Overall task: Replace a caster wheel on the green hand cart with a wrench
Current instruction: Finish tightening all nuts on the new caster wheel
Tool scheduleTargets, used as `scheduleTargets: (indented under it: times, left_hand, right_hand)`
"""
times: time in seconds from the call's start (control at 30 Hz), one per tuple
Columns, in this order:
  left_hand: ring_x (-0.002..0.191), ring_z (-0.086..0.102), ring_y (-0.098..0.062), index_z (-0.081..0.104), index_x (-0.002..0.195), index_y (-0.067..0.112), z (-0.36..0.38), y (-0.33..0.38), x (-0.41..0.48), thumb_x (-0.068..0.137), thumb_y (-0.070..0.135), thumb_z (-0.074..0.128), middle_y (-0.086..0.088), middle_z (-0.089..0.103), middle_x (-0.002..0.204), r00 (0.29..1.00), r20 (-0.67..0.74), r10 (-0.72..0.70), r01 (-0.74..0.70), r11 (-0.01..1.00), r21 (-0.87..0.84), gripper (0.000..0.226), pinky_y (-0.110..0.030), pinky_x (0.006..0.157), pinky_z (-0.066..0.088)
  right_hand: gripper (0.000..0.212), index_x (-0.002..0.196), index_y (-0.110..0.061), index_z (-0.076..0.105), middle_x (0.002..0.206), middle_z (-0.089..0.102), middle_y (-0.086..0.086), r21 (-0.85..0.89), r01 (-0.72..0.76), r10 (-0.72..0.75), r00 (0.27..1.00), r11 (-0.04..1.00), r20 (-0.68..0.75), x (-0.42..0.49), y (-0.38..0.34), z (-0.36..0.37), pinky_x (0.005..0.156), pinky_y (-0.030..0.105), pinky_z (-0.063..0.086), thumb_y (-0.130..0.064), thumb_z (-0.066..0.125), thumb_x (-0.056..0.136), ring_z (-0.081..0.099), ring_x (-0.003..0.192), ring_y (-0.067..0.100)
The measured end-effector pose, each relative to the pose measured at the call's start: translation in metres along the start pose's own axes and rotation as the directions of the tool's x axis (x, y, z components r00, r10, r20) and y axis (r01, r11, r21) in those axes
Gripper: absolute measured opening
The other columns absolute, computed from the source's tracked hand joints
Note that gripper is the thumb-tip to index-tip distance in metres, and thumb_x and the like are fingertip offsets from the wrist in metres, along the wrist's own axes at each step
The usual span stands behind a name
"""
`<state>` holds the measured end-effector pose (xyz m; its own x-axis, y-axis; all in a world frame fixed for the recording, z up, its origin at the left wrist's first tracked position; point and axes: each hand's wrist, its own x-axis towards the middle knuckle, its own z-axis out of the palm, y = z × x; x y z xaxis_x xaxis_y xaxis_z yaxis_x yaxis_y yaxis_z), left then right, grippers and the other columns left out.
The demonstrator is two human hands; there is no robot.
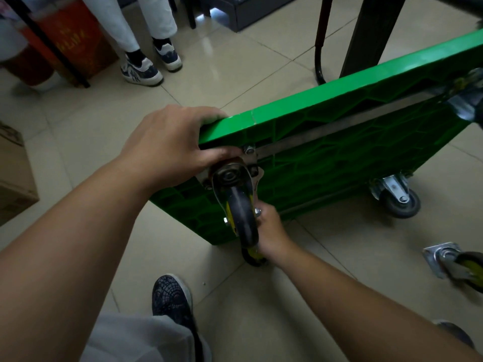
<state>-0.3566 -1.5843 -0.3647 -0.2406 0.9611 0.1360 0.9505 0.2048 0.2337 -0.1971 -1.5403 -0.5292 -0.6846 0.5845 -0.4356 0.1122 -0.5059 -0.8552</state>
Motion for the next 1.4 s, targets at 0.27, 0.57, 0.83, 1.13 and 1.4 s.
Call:
scheduleTargets:
  times: [0.27, 0.57, 0.83, 1.13, 1.4]
  left_hand:
    - [0.083, 0.065, -0.025, 0.065, 0.129, 0.038, 0.001, -0.002, -0.001, 0.085, 0.063, 0.07, 0.005, 0.074, 0.094, 1.0, -0.014, 0.005, -0.005, 1.0, 0.002, 0.051, -0.034, 0.064, 0.039]
    - [0.078, 0.061, -0.021, 0.065, 0.129, 0.035, -0.002, 0.004, -0.005, 0.085, 0.063, 0.067, 0.006, 0.074, 0.096, 1.0, -0.001, -0.001, 0.001, 1.0, -0.018, 0.053, -0.034, 0.062, 0.038]
    - [0.079, 0.062, -0.021, 0.066, 0.128, 0.036, -0.002, 0.005, -0.004, 0.085, 0.063, 0.068, 0.007, 0.073, 0.095, 1.0, -0.008, 0.004, -0.004, 1.0, -0.004, 0.051, -0.034, 0.061, 0.039]
    - [0.08, 0.064, -0.022, 0.065, 0.13, 0.036, -0.001, 0.004, -0.003, 0.086, 0.061, 0.069, 0.005, 0.075, 0.097, 1.0, -0.009, 0.009, -0.009, 1.0, -0.008, 0.052, -0.034, 0.064, 0.042]
    - [0.078, 0.063, -0.021, 0.065, 0.128, 0.038, -0.002, 0.004, -0.002, 0.085, 0.064, 0.069, 0.007, 0.073, 0.09, 1.0, 0.003, -0.01, 0.01, 1.0, -0.007, 0.05, -0.034, 0.063, 0.042]
  right_hand:
    - [0.052, 0.065, -0.015, 0.051, 0.066, 0.056, 0.001, -0.858, 0.037, 0.137, 0.983, 0.512, 0.124, -0.022, 0.025, -0.056, 0.065, 0.032, 0.037, -0.051, 0.043, 0.103, 0.052, 0.063, 0.016]
    - [0.058, 0.062, -0.02, 0.057, 0.055, 0.061, 0.006, -0.825, 0.147, -0.525, 0.707, -0.546, 0.473, -0.017, -0.115, -0.107, 0.067, 0.034, 0.041, -0.055, 0.029, 0.099, 0.058, 0.05, 0.023]
    - [0.057, 0.077, -0.018, 0.06, 0.073, 0.067, 0.006, -0.665, 0.22, -0.371, 0.687, -0.714, 0.625, -0.022, -0.163, -0.079, 0.07, 0.036, 0.036, -0.055, 0.025, 0.101, 0.063, 0.067, 0.026]
    - [0.056, 0.078, -0.022, 0.056, 0.074, 0.064, 0.0, -0.656, 0.283, -0.312, 0.705, -0.699, 0.637, -0.023, -0.172, -0.076, 0.069, 0.034, 0.029, -0.059, 0.021, 0.101, 0.061, 0.069, 0.024]
    - [0.055, 0.075, -0.021, 0.053, 0.066, 0.054, -0.003, -0.649, 0.283, -0.272, 0.738, -0.707, 0.618, -0.022, -0.177, -0.077, 0.067, 0.033, 0.032, -0.06, 0.024, 0.101, 0.054, 0.062, 0.021]
